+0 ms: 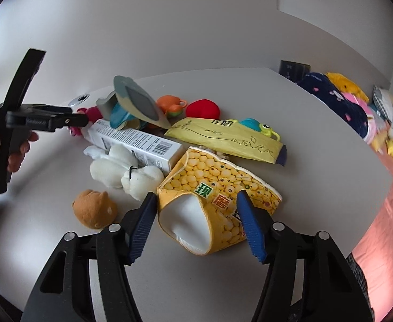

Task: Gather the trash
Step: 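Grasp the yellow snack bag with the right gripper while the left grasps the pink doll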

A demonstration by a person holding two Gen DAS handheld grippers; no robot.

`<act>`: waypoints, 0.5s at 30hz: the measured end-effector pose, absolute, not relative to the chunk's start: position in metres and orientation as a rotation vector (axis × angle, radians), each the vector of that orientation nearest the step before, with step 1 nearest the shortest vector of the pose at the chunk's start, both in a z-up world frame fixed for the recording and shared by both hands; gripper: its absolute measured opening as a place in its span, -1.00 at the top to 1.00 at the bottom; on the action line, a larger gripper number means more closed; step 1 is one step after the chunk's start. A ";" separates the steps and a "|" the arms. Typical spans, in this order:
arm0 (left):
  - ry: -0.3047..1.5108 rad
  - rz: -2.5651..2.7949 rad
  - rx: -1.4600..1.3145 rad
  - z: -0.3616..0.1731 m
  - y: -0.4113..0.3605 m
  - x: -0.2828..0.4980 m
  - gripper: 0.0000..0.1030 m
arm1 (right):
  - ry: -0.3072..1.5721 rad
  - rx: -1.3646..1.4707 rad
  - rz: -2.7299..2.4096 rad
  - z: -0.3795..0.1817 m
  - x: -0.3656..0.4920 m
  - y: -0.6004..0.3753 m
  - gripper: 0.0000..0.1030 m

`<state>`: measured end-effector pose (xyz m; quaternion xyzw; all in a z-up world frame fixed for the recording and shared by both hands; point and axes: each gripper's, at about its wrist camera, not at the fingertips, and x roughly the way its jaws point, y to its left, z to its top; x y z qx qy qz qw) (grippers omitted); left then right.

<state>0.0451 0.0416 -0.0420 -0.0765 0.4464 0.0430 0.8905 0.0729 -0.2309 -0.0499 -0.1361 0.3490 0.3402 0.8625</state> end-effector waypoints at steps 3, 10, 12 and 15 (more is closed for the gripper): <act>0.940 0.085 -0.191 -0.045 0.047 0.045 -0.58 | 0.725 -0.316 0.717 -0.050 0.071 -0.228 -0.13; 0.949 0.057 -0.249 -0.049 0.054 0.044 -0.14 | 0.745 -0.363 0.727 -0.046 0.069 -0.223 0.17; 0.947 0.055 -0.244 -0.050 0.053 0.043 0.06 | 0.748 -0.369 0.719 -0.045 0.067 -0.222 0.18; 0.946 0.046 -0.252 -0.049 0.052 0.042 0.20 | 0.743 -0.360 0.706 -0.045 0.064 -0.222 0.42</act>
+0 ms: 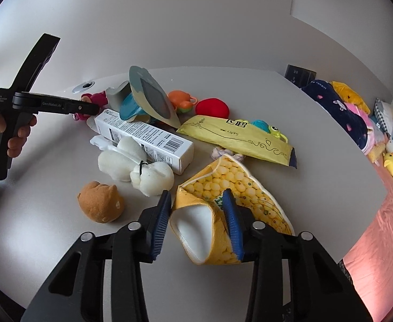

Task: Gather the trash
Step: 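Grasp the yellow snack bag with the right gripper while the left grasps the pink doll, then carry both items to the black trash bag and open both grippers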

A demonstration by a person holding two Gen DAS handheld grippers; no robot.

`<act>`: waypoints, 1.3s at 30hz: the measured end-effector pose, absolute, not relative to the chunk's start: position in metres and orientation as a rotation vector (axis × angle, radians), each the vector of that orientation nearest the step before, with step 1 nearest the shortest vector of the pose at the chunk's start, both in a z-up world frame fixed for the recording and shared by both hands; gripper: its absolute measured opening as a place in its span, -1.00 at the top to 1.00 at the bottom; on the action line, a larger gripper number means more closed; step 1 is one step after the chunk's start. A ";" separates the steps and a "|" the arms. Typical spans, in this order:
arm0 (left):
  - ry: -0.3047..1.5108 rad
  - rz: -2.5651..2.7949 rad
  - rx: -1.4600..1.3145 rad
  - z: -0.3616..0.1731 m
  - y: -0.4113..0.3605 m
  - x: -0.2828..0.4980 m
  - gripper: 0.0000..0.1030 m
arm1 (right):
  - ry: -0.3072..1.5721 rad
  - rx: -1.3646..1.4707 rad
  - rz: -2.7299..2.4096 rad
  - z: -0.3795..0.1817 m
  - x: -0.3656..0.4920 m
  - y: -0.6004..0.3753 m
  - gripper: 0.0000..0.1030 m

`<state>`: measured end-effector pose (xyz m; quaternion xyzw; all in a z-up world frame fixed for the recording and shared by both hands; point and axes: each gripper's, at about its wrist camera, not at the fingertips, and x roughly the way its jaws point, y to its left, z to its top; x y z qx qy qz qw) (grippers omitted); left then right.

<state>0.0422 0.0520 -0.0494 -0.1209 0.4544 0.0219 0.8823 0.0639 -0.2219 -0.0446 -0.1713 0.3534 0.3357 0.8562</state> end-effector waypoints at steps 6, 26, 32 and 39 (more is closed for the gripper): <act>0.921 0.072 -0.211 -0.040 0.046 0.035 0.20 | 0.749 -0.299 0.662 -0.045 0.061 -0.229 0.59; 0.840 -0.002 -0.180 0.000 -0.003 -0.003 0.20 | 0.672 -0.149 0.543 -0.008 0.024 -0.293 0.58; 0.832 -0.077 -0.142 0.007 -0.040 -0.002 0.20 | 0.661 -0.108 0.485 -0.005 0.010 -0.325 0.58; 0.831 -0.173 -0.105 0.010 -0.089 0.008 0.20 | 0.656 -0.059 0.417 -0.004 -0.001 -0.363 0.58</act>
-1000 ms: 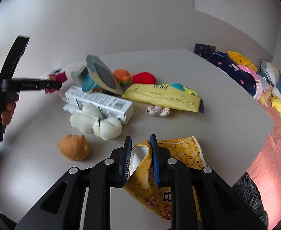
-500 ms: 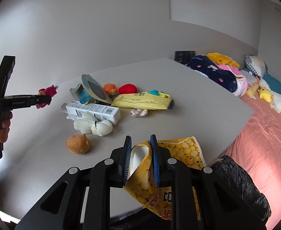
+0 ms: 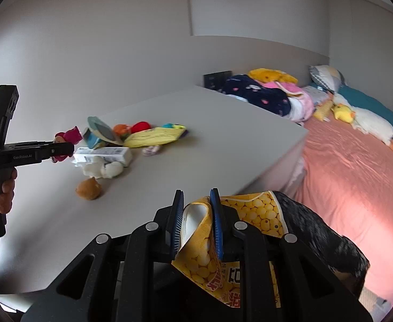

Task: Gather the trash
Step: 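Carry both items to the black trash bag and open both grippers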

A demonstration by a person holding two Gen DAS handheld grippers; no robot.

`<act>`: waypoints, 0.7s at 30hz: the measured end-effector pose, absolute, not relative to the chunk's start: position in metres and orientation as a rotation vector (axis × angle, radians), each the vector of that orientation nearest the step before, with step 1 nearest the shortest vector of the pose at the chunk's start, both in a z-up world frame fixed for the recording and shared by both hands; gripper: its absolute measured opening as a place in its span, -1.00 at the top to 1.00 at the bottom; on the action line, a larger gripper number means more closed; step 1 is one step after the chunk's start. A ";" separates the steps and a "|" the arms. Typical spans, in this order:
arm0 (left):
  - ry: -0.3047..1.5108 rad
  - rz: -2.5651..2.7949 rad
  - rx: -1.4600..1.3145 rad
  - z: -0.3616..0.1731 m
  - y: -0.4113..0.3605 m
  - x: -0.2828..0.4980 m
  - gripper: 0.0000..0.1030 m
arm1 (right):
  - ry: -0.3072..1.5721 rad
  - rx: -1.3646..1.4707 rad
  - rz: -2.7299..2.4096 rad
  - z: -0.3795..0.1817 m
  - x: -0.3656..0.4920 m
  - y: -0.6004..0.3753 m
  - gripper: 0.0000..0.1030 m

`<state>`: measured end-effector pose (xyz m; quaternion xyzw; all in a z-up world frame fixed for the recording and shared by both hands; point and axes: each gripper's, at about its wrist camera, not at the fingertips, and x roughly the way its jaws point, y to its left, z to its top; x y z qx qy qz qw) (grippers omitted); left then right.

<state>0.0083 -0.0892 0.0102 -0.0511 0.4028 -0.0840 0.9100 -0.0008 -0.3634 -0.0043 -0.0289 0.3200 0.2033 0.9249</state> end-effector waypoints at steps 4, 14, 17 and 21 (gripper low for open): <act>0.832 -0.238 -0.082 0.011 -0.120 0.014 0.20 | 0.656 -0.037 0.379 -0.004 -0.007 -0.385 0.58; 0.842 -0.387 -0.002 0.013 -0.196 0.023 0.20 | 0.648 0.010 0.275 -0.001 -0.027 -0.438 0.57; 0.844 -0.434 0.031 0.012 -0.219 0.020 0.20 | 0.649 0.031 0.244 -0.001 -0.031 -0.455 0.57; 0.851 -0.486 0.069 0.009 -0.243 0.018 0.20 | 0.658 0.048 0.203 -0.003 -0.036 -0.473 0.57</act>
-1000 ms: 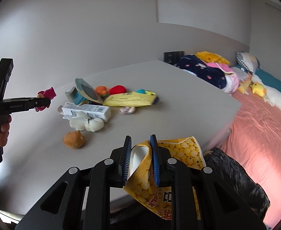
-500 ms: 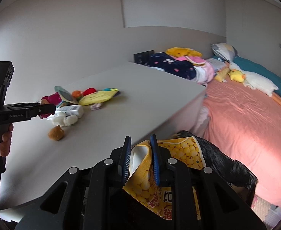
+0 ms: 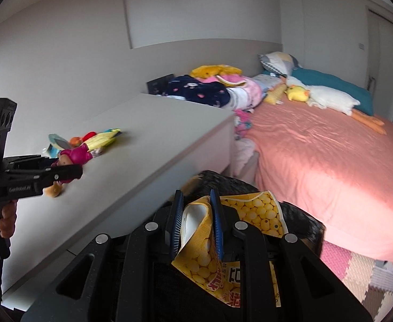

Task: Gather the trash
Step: 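Carry both items to the black trash bag and open both grippers, then move the left gripper back to the desk and grasp the brown plush bear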

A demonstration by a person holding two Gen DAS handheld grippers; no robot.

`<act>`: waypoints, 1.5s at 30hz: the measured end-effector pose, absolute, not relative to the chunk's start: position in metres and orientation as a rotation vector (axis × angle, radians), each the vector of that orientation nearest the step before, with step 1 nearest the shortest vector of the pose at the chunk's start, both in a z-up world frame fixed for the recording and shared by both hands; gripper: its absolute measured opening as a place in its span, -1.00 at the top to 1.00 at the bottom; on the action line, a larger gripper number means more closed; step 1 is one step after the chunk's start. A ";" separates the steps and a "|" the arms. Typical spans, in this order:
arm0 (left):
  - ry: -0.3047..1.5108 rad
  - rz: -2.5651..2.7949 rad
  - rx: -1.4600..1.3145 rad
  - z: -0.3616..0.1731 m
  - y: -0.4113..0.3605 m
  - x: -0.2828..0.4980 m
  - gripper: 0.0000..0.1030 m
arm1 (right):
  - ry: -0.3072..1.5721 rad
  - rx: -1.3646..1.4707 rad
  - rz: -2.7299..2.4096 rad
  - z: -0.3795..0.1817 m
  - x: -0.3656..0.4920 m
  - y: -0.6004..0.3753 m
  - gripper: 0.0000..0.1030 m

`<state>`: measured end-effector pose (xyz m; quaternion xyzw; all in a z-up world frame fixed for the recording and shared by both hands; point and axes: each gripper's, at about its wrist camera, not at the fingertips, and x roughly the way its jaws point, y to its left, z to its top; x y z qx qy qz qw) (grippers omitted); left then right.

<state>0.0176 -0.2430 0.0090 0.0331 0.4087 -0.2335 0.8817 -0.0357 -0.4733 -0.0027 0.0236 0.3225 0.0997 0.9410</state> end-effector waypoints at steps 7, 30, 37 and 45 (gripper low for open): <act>0.847 -0.617 0.169 -0.004 -0.287 -0.003 -0.88 | 0.619 0.171 0.069 0.001 -0.052 -0.516 -0.62; 0.865 -0.562 0.210 -0.016 -0.272 -0.006 -0.88 | 0.617 0.190 0.072 -0.001 -0.046 -0.508 -0.62; 0.867 -0.491 0.201 -0.016 -0.246 -0.004 -0.88 | 0.626 0.169 0.142 -0.002 -0.034 -0.479 -0.62; 0.880 -0.401 0.157 -0.019 -0.208 -0.002 -0.88 | 0.642 0.148 0.227 -0.006 -0.021 -0.445 -0.63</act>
